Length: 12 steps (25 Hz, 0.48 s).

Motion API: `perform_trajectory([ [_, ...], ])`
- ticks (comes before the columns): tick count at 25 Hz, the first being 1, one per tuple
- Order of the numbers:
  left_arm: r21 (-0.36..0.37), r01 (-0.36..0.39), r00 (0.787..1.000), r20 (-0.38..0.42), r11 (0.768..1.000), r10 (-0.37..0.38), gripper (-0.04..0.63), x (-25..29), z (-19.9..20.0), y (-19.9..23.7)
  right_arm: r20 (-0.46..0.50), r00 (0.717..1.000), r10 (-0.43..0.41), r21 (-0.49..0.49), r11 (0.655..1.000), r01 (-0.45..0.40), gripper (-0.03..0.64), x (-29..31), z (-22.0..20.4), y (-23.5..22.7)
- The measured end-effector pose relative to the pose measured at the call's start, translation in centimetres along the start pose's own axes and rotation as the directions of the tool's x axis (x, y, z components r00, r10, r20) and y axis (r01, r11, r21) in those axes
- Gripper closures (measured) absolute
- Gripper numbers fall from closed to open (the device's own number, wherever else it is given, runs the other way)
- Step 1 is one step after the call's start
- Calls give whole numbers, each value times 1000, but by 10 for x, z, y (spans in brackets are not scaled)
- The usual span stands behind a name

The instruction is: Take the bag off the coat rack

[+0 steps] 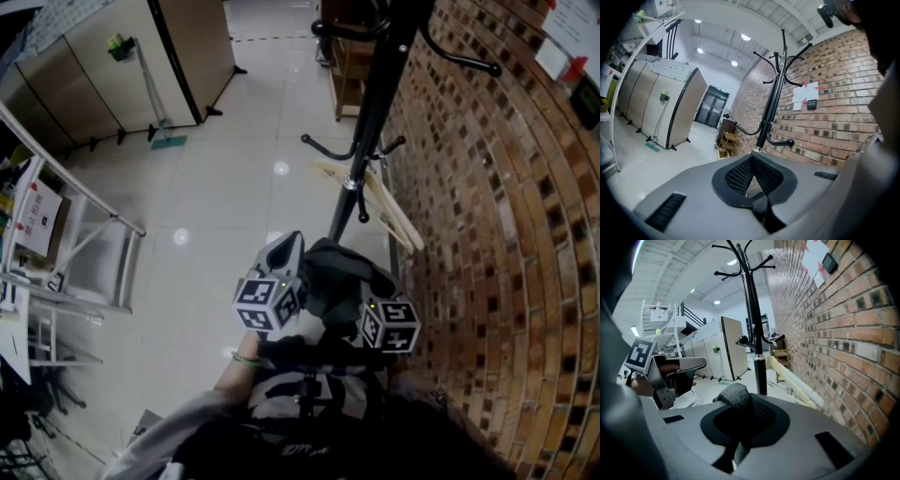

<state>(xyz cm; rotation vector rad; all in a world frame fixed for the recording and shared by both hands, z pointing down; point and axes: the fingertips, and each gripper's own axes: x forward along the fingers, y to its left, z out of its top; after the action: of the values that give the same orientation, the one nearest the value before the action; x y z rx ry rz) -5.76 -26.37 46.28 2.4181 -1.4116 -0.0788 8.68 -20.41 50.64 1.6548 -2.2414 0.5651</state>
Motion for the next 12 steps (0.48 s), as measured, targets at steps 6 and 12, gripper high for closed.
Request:
perform_trajectory([
  [6, 1, -3, 1000, 4, 1000, 3, 588, 3, 1, -1, -2, 1000, -15, -14, 1000, 15, 581, -2, 3, -7],
  [12, -5, -2, 1000, 6, 1000, 2, 588, 3, 0, -4, -4, 1000, -26, -3, 1000, 26, 581, -5, 4, -12],
])
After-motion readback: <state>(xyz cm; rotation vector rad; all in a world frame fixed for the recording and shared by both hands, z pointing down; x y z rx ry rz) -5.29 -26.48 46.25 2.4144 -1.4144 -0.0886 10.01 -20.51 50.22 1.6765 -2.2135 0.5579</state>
